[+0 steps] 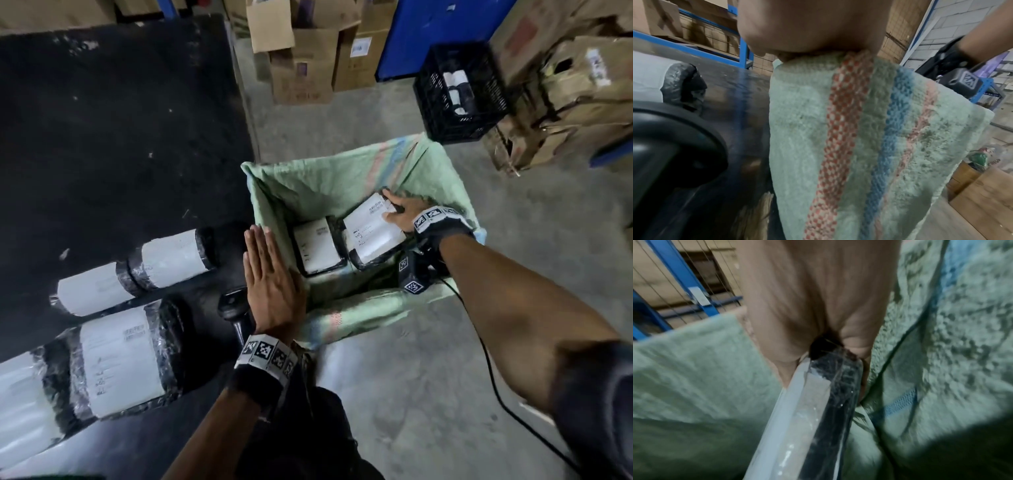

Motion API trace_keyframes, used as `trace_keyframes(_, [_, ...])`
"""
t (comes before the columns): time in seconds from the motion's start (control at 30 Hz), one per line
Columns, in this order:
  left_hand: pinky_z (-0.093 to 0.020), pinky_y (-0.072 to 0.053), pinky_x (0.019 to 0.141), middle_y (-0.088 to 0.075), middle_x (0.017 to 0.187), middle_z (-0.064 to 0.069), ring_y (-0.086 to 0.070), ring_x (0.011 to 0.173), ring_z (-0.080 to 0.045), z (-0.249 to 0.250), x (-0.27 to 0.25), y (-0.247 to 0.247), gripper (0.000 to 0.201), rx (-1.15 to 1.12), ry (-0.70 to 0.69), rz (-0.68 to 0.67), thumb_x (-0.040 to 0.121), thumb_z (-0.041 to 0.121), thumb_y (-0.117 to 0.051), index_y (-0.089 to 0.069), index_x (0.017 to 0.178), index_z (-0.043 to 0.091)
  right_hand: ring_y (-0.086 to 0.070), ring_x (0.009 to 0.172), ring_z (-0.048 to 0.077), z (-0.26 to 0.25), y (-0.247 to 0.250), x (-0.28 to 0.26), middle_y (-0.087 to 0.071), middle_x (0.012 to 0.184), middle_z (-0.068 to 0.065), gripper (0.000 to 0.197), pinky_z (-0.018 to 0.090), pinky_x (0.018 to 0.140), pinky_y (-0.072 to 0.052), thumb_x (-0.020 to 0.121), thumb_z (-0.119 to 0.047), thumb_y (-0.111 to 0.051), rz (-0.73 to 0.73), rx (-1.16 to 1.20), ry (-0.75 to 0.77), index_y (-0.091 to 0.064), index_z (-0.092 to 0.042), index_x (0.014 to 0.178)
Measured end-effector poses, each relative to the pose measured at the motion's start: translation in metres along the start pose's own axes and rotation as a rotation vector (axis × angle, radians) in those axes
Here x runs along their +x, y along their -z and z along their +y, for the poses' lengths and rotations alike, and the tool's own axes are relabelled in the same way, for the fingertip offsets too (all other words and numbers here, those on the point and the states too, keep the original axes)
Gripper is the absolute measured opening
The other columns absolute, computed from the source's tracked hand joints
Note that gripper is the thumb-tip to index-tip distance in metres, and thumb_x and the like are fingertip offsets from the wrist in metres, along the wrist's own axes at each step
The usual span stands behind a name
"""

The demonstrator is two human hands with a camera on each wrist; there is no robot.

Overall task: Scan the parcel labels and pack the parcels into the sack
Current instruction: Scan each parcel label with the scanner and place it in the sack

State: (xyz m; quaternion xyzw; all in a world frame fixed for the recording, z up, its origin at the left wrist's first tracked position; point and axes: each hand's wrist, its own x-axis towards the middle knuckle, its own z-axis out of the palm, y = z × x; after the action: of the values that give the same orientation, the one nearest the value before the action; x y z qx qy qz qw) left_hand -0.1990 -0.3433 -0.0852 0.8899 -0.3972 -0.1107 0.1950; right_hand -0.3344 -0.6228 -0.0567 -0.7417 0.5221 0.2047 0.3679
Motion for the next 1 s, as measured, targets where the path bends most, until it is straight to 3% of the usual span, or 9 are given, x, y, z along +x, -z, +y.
trace_keyframes(0.23, [-0.048,-0.012,0.131,-0.01,0.171,-0.025,-0.006,0.161,-0.035,0.002,0.002,0.003,0.075,-0.028,0.006,-0.006,0.094,0.027,-0.025,-0.014,0.16,-0.008,-0.051,0.126,0.027,0.034,-0.045,0.051,-0.039,0.154,0.014,0.069,0.021,0.097,-0.041,0.1,-0.019,-0.056,0.058,0.102,0.002,-0.019,-0.03,0.157])
trace_keyframes(0.33, [-0.047,-0.01,0.131,-0.007,0.171,-0.024,-0.002,0.162,-0.033,-0.001,0.004,-0.001,0.073,-0.044,-0.005,-0.009,0.096,0.019,-0.033,-0.012,0.161,-0.007,-0.051,0.132,0.029,0.049,-0.064,0.067,-0.05,0.149,0.003,0.068,0.036,0.116,-0.035,0.097,-0.023,-0.059,0.201,0.137,-0.032,-0.026,-0.042,0.153])
trace_keyframes(0.5, [-0.047,-0.009,0.132,-0.003,0.172,-0.022,0.004,0.162,-0.031,-0.002,0.006,-0.006,0.078,-0.112,0.001,-0.038,0.095,0.0,-0.048,-0.008,0.161,-0.007,-0.056,0.128,0.029,0.069,-0.076,0.098,-0.055,0.145,0.004,0.072,0.042,0.113,-0.04,0.091,-0.021,-0.062,0.246,0.178,0.011,-0.03,-0.049,0.15])
trace_keyframes(0.57, [-0.049,-0.011,0.131,-0.002,0.172,-0.023,0.004,0.162,-0.032,0.0,0.006,-0.005,0.074,-0.137,-0.021,-0.038,0.097,0.003,-0.042,-0.008,0.16,-0.009,-0.056,0.127,0.024,0.07,-0.078,0.108,-0.056,0.144,0.004,0.071,0.032,0.113,-0.039,0.091,-0.018,-0.063,0.256,0.228,0.023,-0.033,-0.05,0.148])
trace_keyframes(0.6, [-0.05,-0.012,0.131,-0.003,0.172,-0.024,0.004,0.162,-0.033,0.0,0.006,-0.006,0.072,-0.143,-0.019,-0.033,0.097,0.004,-0.041,-0.008,0.16,-0.01,-0.056,0.124,0.019,0.071,-0.082,0.116,-0.055,0.144,0.003,0.071,0.02,0.109,-0.038,0.091,-0.014,-0.063,0.259,0.249,0.035,-0.036,-0.046,0.148])
trace_keyframes(0.7, [-0.049,-0.012,0.131,-0.003,0.172,-0.023,0.003,0.162,-0.032,-0.003,0.008,-0.003,0.072,-0.166,0.004,-0.05,0.098,0.006,-0.04,-0.007,0.16,-0.01,-0.056,0.12,0.012,0.074,-0.093,0.13,-0.055,0.141,-0.002,0.068,-0.01,0.086,-0.029,0.091,-0.006,-0.063,0.243,0.317,0.088,-0.042,-0.033,0.149])
trace_keyframes(0.77, [-0.049,-0.012,0.131,-0.002,0.172,-0.023,0.004,0.162,-0.031,-0.004,0.008,-0.002,0.072,-0.169,0.021,-0.06,0.099,0.006,-0.04,-0.006,0.16,-0.01,-0.054,0.129,0.015,0.079,-0.099,0.134,-0.053,0.141,-0.007,0.066,-0.008,0.091,-0.029,0.091,-0.008,-0.062,0.22,0.343,0.095,-0.042,-0.033,0.149])
trace_keyframes(0.9, [-0.051,-0.013,0.13,-0.005,0.171,-0.026,0.002,0.161,-0.035,-0.002,0.01,-0.002,0.075,-0.171,0.013,-0.086,0.095,0.004,-0.043,-0.008,0.159,-0.013,-0.041,0.138,0.009,0.082,-0.102,0.142,-0.045,0.15,-0.005,0.066,0.016,0.11,-0.03,0.094,-0.01,-0.06,0.14,0.364,0.044,-0.039,-0.04,0.148])
trace_keyframes(1.0, [-0.052,-0.014,0.13,-0.005,0.171,-0.027,0.001,0.161,-0.037,0.001,0.013,0.0,0.075,-0.165,0.017,-0.088,0.093,0.003,-0.043,-0.01,0.158,-0.014,-0.039,0.136,0.006,0.078,-0.103,0.147,-0.045,0.15,-0.005,0.065,0.015,0.109,-0.026,0.096,-0.012,-0.058,0.148,0.296,-0.03,-0.035,-0.039,0.151])
